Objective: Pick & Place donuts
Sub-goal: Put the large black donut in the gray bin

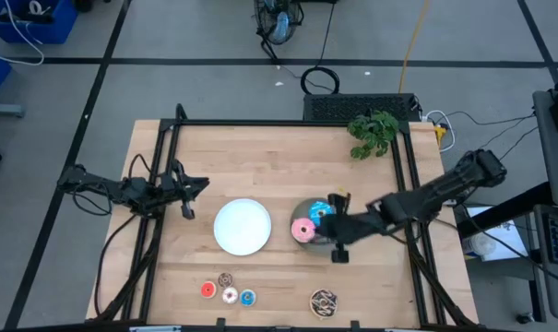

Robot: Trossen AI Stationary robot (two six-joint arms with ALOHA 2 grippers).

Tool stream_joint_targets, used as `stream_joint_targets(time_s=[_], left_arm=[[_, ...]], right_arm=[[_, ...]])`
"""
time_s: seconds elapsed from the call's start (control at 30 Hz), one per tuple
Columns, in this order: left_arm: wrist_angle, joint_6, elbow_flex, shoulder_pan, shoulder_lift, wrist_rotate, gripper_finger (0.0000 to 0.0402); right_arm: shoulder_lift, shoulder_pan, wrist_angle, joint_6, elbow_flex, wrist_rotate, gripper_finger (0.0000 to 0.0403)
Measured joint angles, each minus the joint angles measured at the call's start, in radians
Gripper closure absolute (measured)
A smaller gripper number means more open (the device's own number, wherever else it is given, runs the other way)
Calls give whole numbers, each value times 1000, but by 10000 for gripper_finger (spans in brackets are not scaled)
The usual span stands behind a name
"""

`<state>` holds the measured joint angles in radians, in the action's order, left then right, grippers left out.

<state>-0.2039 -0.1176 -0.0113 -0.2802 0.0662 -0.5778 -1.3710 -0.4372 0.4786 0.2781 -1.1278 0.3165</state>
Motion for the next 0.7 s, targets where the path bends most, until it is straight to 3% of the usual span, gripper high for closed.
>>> stream_joint_targets(time_s=[0.23, 0.4, 0.57, 0.7], left_arm=[[1, -6, 0, 0, 0, 0, 353], [27, -25, 0, 0, 0, -1, 353], [32, -31, 0, 0, 0, -1, 353], [49, -26, 0, 0, 0, -1, 353]], right_arm=[[-10, -115, -495, -99, 314, 102, 400], [-10, -172, -740, -56, 477, 138, 397], [-9, -232, -979, -156, 561, 233, 401], [-9, -261, -1035, -189, 576, 234, 399]])
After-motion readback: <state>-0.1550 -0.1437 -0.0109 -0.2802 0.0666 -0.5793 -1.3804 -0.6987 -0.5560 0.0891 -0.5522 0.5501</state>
